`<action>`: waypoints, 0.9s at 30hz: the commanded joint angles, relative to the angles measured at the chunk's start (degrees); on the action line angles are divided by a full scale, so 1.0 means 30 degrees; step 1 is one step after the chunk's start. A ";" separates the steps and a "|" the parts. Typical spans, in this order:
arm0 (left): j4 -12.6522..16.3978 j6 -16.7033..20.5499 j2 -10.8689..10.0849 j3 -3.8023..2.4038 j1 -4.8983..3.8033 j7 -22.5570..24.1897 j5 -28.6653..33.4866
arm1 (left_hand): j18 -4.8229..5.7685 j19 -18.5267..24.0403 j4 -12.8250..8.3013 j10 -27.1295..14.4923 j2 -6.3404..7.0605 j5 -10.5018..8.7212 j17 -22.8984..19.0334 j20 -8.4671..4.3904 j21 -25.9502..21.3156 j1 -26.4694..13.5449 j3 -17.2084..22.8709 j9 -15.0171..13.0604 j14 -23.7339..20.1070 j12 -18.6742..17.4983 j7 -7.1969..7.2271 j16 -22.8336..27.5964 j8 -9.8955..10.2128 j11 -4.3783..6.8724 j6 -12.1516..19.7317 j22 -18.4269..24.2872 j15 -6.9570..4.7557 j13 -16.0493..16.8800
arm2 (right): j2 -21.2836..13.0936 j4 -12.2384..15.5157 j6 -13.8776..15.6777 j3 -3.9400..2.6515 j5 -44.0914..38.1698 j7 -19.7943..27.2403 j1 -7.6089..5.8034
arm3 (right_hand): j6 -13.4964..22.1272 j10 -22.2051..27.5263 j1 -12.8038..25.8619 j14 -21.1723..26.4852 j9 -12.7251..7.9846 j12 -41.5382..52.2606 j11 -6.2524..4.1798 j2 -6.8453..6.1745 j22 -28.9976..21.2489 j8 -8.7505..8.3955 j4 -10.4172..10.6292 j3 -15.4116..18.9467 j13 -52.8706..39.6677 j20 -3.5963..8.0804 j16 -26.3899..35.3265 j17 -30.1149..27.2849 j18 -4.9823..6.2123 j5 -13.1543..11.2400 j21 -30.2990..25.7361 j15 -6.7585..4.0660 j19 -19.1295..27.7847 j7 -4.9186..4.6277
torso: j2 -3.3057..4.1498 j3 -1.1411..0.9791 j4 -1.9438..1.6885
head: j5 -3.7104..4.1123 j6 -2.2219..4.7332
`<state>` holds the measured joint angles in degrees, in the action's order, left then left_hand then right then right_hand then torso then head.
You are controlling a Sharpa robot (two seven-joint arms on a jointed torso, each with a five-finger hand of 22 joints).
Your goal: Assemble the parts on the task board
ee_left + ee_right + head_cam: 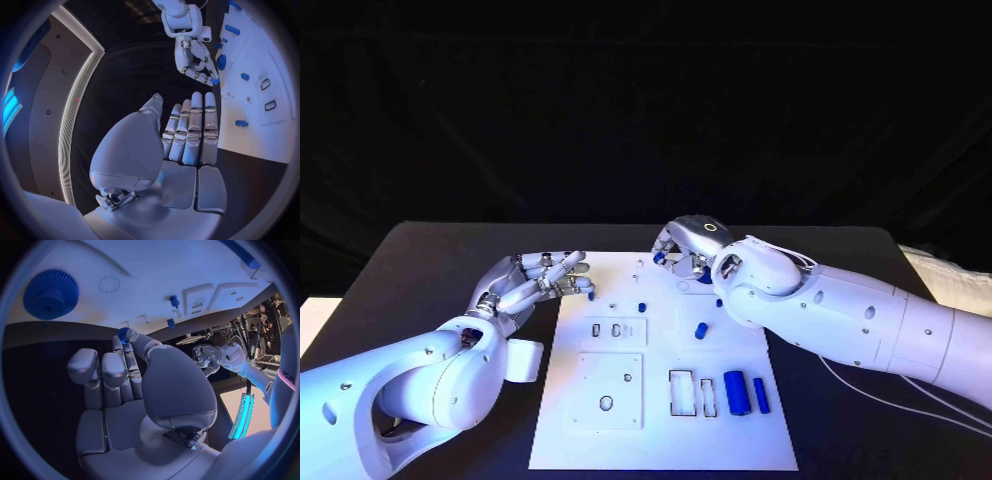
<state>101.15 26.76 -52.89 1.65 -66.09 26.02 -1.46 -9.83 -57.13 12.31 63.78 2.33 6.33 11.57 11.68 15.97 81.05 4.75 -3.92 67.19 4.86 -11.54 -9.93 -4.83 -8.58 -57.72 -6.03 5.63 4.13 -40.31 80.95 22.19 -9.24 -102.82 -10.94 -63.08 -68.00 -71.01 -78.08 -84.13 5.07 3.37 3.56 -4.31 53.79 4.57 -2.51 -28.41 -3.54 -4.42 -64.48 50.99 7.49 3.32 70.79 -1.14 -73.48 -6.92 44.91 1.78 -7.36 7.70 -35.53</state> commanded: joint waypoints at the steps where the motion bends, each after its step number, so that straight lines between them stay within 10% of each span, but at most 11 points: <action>1: 0.0126 -0.0502 0.0038 -0.0019 -0.0022 0.0097 0.0036 | -0.0227 0.0004 -0.0128 -0.0079 -0.0012 -0.0065 0.0033 0.0142 -0.0088 0.0154 -0.0002 0.0014 -0.0041 -0.0066 -0.0137 0.0082 0.0064 -0.0031 0.0017 0.0023 0.0043 -0.0020 | 0.0389 -0.0366 0.1312 -0.0006 -0.0238 -0.0429 -0.0050 | -0.0011 -0.0008 -0.0215 -0.0451 -0.0009 0.0046 0.0066 0.0051 0.0068 -0.0133 0.0021 -0.0110 -0.0041 -0.0094 -0.0121 0.0057 -0.0280 0.0038 0.0119 0.0044 0.0086 -0.0163 | 0.0058 0.0024 -0.0073 | -0.0005 -0.0043; 8: 0.0199 -0.0544 0.0016 -0.0020 -0.0025 0.0073 0.0036 | -0.0227 0.0003 -0.0148 -0.0083 -0.0015 -0.0065 0.0042 0.0142 -0.0091 0.0175 0.0003 0.0014 -0.0043 -0.0078 -0.0139 0.0093 0.0072 -0.0033 0.0021 0.0028 0.0044 -0.0021 | 0.1189 -0.1073 0.1536 -0.0008 -0.0150 -0.0531 -0.0091 | 0.0000 0.0024 -0.0116 -0.0436 -0.0003 0.0048 0.0087 -0.0023 0.0122 -0.0164 0.0085 -0.0179 -0.0040 -0.0121 -0.0217 0.0126 -0.0282 0.0019 0.0181 0.0053 0.0126 -0.0184 | 0.0167 0.0061 -0.0285 | 0.0082 -0.0035; 27: 0.0153 -0.0561 -0.0030 -0.0023 -0.0036 0.0006 0.0036 | -0.0224 0.0008 -0.0198 -0.0123 -0.0015 -0.0071 0.0071 0.0145 -0.0104 0.0214 0.0006 0.0018 -0.0052 -0.0132 -0.0157 0.0132 0.0109 -0.0049 0.0047 0.0042 0.0053 -0.0029 | 0.2098 -0.2114 -0.0305 0.0030 -0.0139 -0.0910 -0.0098 | 0.0008 0.0069 0.0164 -0.0402 0.0017 0.0053 0.0098 -0.0197 0.0247 -0.0203 0.0272 -0.0180 -0.0045 -0.0173 -0.0401 0.0246 -0.0284 -0.0056 0.0313 0.0067 0.0191 -0.0168 | 0.0295 0.0099 -0.0310 | -0.0007 -0.0122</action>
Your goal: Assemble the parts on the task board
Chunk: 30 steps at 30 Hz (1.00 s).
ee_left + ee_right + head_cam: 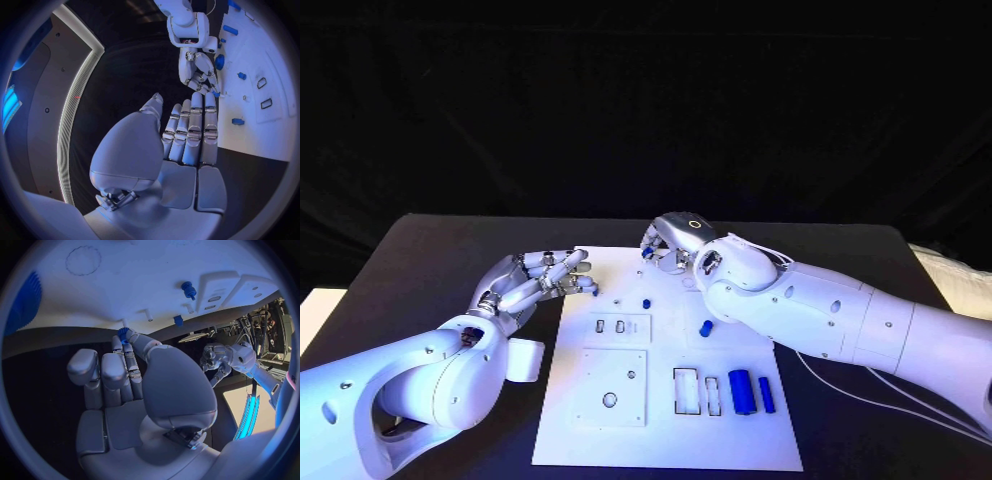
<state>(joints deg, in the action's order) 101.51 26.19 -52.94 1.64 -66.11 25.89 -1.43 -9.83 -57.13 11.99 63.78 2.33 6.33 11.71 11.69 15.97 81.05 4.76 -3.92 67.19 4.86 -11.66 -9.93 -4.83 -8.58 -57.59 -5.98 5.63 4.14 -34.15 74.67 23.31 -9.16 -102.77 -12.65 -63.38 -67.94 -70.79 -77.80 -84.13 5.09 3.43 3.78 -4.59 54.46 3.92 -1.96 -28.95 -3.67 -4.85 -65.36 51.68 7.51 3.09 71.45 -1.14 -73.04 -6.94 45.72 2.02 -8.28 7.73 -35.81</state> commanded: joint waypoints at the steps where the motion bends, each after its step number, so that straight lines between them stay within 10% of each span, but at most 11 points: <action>1: 0.0033 -0.0368 -0.0022 -0.0019 -0.0032 0.0048 0.0025 | -0.0223 0.0008 -0.0090 -0.0123 -0.0015 -0.0071 0.0025 0.0145 -0.0104 0.0215 0.0003 0.0019 -0.0052 -0.0131 -0.0115 0.0132 0.0109 -0.0049 0.0005 0.0027 0.0053 -0.0031 | 0.0047 -0.0017 -0.0694 0.0004 -0.0155 -0.0357 0.0002 | -0.0010 -0.0004 0.0071 -0.0401 0.0011 0.0034 0.0025 -0.0104 0.0024 0.0012 0.0090 0.0000 -0.0001 -0.0029 -0.0108 0.0016 -0.0288 0.0019 0.0092 0.0065 0.0047 -0.0160 | 0.0027 0.0022 -0.0008 | -0.0012 -0.0035; 30: -0.0061 -0.0389 -0.0012 -0.0019 -0.0061 -0.0046 0.0025 | -0.0221 0.0010 -0.0109 -0.0153 -0.0015 -0.0074 0.0042 0.0148 -0.0111 0.0221 -0.0002 0.0022 -0.0055 -0.0165 -0.0130 0.0153 0.0134 -0.0063 0.0029 0.0035 0.0060 -0.0037 | 0.0113 0.0333 -0.0533 0.0053 -0.0610 -0.0643 0.0025 | 0.0012 0.0038 0.0189 -0.0360 0.0016 0.0030 0.0031 -0.0208 -0.0023 -0.0008 0.0168 0.0038 0.0000 -0.0045 -0.0090 -0.0082 -0.0271 0.0028 0.0092 0.0078 0.0129 -0.0148 | 0.0136 0.0046 -0.0023 | -0.0053 -0.0048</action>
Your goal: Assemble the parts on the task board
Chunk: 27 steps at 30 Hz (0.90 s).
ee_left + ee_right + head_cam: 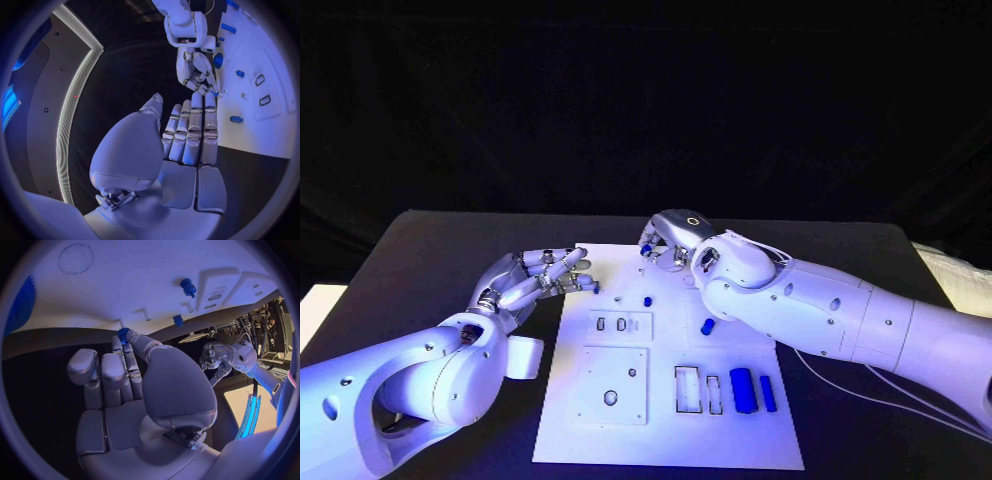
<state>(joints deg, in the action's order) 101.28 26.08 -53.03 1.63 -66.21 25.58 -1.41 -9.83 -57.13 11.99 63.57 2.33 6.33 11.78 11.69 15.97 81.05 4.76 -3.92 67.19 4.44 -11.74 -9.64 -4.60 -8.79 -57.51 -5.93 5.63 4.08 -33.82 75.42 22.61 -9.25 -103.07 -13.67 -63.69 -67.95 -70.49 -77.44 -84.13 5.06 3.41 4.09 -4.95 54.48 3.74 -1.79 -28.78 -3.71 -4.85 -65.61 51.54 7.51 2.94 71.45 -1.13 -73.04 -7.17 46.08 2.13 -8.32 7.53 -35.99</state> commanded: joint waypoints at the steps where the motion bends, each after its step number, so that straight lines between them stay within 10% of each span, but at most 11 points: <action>1: 0.0016 -0.0350 0.0014 -0.0018 -0.0027 0.0055 0.0020 | -0.0222 0.0010 -0.0110 -0.0084 -0.0015 -0.0074 0.0019 0.0148 -0.0112 0.0221 -0.0003 0.0023 -0.0055 -0.0026 -0.0103 0.0056 0.0059 0.0006 0.0002 0.0018 0.0060 -0.0018 | -0.0009 0.0120 -0.0233 0.0084 -0.0547 -0.0328 0.0133 | 0.0013 -0.0061 0.0070 -0.0361 0.0025 0.0037 -0.0074 -0.0089 -0.0029 0.0051 0.0111 -0.0019 0.0015 -0.0046 -0.0004 -0.0034 -0.0272 0.0076 0.0094 0.0077 0.0129 -0.0074 | 0.0025 0.0006 -0.0021 | 0.0012 0.0019; 27: -0.0064 -0.0237 -0.0011 -0.0018 -0.0027 0.0031 0.0061 | -0.0218 0.0012 -0.0163 -0.0173 -0.0032 -0.0077 0.0069 0.0160 -0.0129 0.0244 -0.0007 0.0030 -0.0059 -0.0117 -0.0132 0.0115 0.0125 -0.0025 0.0067 0.0041 0.0080 -0.0032 | -0.0206 0.0393 -0.0302 0.0084 -0.0869 -0.1317 0.0181 | 0.0063 0.0014 0.0221 -0.0305 0.0023 0.0031 -0.0062 -0.0261 -0.0059 0.0023 0.0217 0.0030 0.0018 -0.0070 -0.0009 -0.0098 -0.0257 0.0068 0.0103 0.0087 0.0219 -0.0071 | 0.0078 0.0033 -0.0050 | 0.0053 -0.0151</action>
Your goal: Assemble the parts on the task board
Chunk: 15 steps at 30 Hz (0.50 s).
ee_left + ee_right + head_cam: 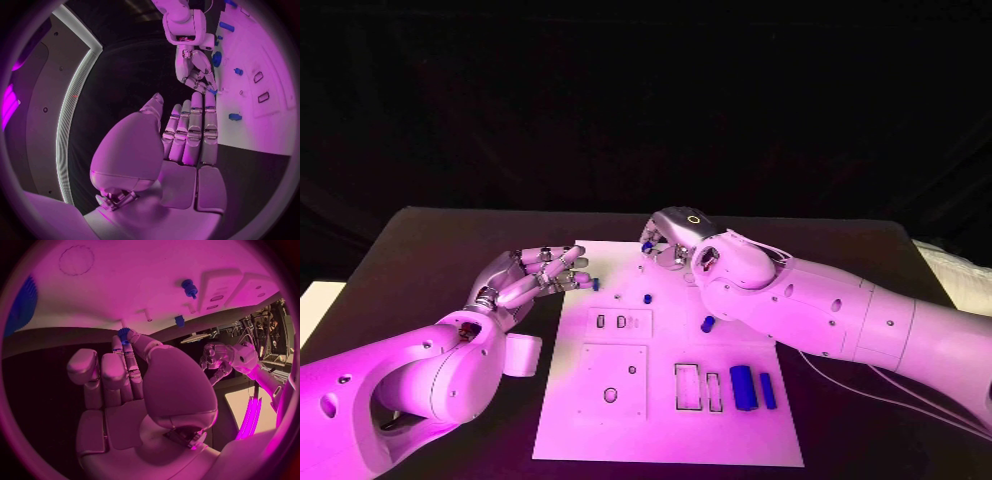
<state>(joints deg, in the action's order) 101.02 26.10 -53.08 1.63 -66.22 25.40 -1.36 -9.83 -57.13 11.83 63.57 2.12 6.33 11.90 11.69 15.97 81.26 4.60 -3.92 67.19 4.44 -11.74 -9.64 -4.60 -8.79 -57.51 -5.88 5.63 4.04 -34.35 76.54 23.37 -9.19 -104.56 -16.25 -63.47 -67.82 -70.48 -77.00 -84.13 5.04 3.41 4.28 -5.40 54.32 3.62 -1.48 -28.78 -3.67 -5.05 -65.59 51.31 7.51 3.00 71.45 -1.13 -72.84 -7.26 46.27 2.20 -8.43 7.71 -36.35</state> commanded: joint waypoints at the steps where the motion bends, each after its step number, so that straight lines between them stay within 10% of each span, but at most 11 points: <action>1: 0.0021 -0.0245 0.0006 -0.0017 -0.0024 0.0092 0.0046 | -0.0219 0.0012 -0.0110 -0.0173 0.0041 -0.0077 0.0029 0.0159 -0.0129 0.0171 0.0046 0.0029 -0.0060 -0.0117 -0.0132 0.0115 0.0125 -0.0026 0.0068 0.0023 0.0080 -0.0018 | -0.0045 0.0042 -0.0585 0.0066 -0.0388 -0.0464 0.0110 | 0.0023 0.0015 0.0084 -0.0300 0.0030 0.0033 -0.0124 -0.0133 -0.0004 0.0065 0.0120 0.0037 0.0003 -0.0004 -0.0017 -0.0028 -0.0258 0.0047 0.0107 0.0088 0.0155 -0.0039 | 0.0012 0.0011 -0.0011 | -0.0010 -0.0034; 15: 0.0015 -0.0248 -0.0022 -0.0017 -0.0024 0.0129 0.0046 | -0.0217 0.0014 -0.0131 -0.0207 0.0039 -0.0077 0.0045 0.0164 -0.0135 0.0181 0.0044 0.0030 -0.0063 -0.0146 -0.0136 0.0135 0.0145 -0.0036 0.0088 0.0031 0.0086 -0.0022 | -0.0338 0.0580 -0.0888 0.0066 -0.0442 -0.0430 0.0263 | 0.0016 0.0016 0.0118 -0.0293 0.0033 0.0041 -0.0127 -0.0195 0.0016 0.0070 0.0143 0.0059 0.0000 -0.0009 -0.0043 -0.0008 -0.0259 0.0050 0.0124 0.0089 0.0165 -0.0031 | 0.0032 0.0013 -0.0002 | -0.0024 -0.0065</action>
<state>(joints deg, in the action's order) 101.00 26.10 -53.18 1.63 -66.22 25.38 -1.33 -9.83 -57.13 11.67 63.36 2.12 6.34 11.98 11.69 15.75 81.26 4.76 -3.92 67.19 4.17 -11.95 -9.31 -4.37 -9.00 -57.30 -5.88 5.63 4.05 -35.32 78.10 22.62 -9.13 -105.05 -17.03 -62.93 -67.65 -70.39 -76.75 -84.13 5.08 3.26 4.38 -5.64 54.32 3.45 -1.32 -28.62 -3.61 -5.05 -65.59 51.31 7.52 3.00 71.44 -1.13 -72.84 -7.25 46.35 2.23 -8.46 7.61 -36.58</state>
